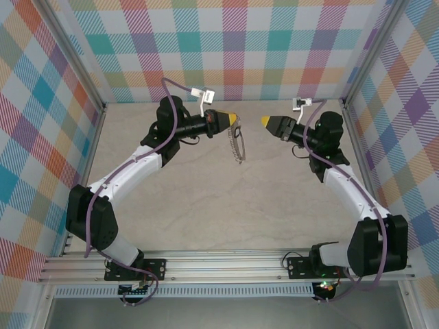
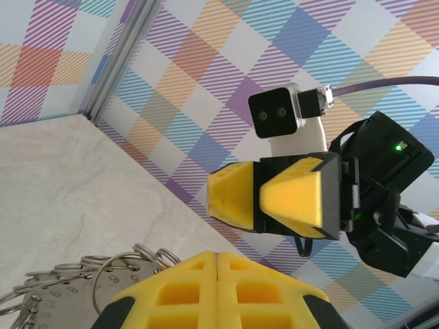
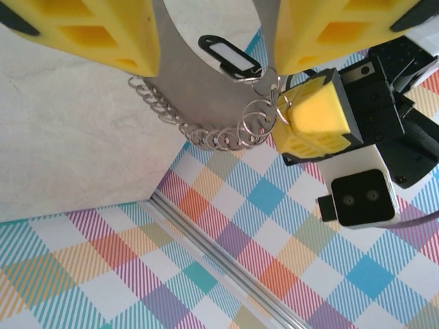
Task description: Put the keys on the keyring
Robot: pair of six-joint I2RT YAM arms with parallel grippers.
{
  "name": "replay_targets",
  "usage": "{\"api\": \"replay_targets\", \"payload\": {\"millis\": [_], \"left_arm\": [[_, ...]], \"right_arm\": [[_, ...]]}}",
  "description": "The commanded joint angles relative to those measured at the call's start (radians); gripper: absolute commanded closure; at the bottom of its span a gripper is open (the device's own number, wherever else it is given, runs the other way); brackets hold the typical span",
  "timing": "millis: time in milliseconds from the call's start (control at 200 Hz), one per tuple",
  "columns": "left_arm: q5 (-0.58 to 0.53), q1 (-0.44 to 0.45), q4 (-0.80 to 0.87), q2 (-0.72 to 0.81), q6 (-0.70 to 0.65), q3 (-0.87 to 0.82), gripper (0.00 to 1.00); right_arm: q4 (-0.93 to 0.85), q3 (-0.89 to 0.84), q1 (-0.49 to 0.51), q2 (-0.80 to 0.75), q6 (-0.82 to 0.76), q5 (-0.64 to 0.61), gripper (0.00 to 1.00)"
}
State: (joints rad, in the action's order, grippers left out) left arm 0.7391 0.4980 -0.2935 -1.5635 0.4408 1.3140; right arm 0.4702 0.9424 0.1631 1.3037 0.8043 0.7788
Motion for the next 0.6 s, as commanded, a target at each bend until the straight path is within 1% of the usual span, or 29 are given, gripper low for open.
{"api": "replay_targets", "payload": {"millis": [0,130,150,200,595], "left_arm": [[0.013,0.014,-0.094,0.018,0.026,-0.004,1.0],[0.03,0.014,-0.136,0.004,0.061,-0.004,1.0],[0.031,0.014,-0.14,0.002,0.065,-0.005,1.0],[0.034,0.014,-0.149,-0.003,0.073,-0.006,1.0],[0.051,0.015,-0.187,-0.015,0.106,-0.012,1.0]], "right_arm": [[0.141,0.017,0.024,0.039,0.068,-0.007,0.58],[0.152,0.05,0.069,0.074,0.064,-0.006,0.59],[0.186,0.054,0.075,0.079,0.065,-0.006,0.59],[0.2,0.059,0.088,0.087,0.068,-0.006,0.59],[0.325,0.051,0.124,0.115,0.125,-0.009,0.6]]}}
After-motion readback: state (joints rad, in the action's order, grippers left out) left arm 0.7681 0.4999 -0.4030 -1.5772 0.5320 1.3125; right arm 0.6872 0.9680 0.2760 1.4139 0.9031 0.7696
